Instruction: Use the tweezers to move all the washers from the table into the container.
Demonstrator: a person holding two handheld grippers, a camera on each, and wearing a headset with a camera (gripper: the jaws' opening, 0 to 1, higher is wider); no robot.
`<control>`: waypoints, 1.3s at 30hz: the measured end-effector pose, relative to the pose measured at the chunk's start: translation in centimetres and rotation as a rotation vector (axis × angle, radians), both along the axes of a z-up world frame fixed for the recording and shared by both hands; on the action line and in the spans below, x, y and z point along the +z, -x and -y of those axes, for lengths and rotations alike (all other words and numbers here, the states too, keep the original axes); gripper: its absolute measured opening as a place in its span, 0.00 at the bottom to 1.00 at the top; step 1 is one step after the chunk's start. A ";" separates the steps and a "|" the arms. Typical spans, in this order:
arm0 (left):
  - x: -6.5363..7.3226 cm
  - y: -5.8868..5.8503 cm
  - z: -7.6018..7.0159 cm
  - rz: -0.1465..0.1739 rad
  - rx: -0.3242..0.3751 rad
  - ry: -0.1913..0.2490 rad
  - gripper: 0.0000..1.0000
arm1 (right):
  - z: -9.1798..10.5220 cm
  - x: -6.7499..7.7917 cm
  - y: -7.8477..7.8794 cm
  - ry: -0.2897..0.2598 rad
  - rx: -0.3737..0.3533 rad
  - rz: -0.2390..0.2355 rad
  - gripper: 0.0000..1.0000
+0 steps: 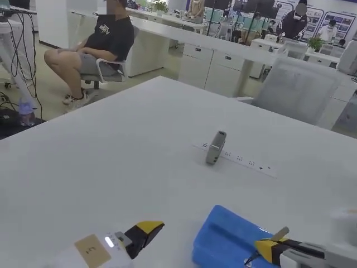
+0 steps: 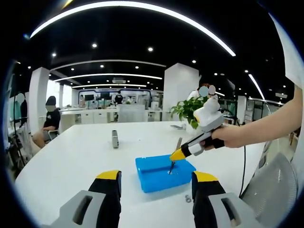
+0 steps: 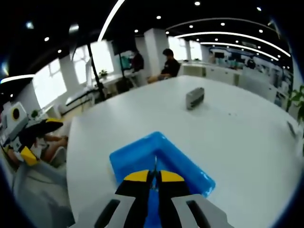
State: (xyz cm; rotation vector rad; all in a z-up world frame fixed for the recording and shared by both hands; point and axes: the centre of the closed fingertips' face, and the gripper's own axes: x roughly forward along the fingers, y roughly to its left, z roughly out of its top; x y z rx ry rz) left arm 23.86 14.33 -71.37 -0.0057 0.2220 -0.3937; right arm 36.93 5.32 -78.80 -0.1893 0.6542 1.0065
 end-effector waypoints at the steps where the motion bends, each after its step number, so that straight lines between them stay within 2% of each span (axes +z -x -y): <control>1: 0.0 0.0 0.0 0.000 0.000 0.000 0.59 | 0.0 -0.1 -0.1 0.003 0.001 -0.001 0.03; 6: 0.0 0.0 0.0 -0.001 0.000 0.000 0.59 | -0.4 -0.7 -0.7 0.012 0.004 -0.006 0.03; 10: 0.0 0.0 0.0 -0.002 0.001 -0.001 0.59 | -0.7 -1.3 -0.7 0.040 0.023 0.003 0.03; 17: 0.0 0.0 -0.1 0.001 0.002 -0.003 0.59 | -0.6 -1.3 -0.4 0.045 0.032 0.006 0.03; 29: -0.1 0.1 0.0 -0.003 -0.002 -0.003 0.58 | 0.4 1.4 0.4 -0.018 0.004 0.044 0.03; 39: -0.1 0.1 0.0 -0.004 -0.004 -0.005 0.58 | 1.0 3.8 2.6 -0.077 0.005 0.059 0.03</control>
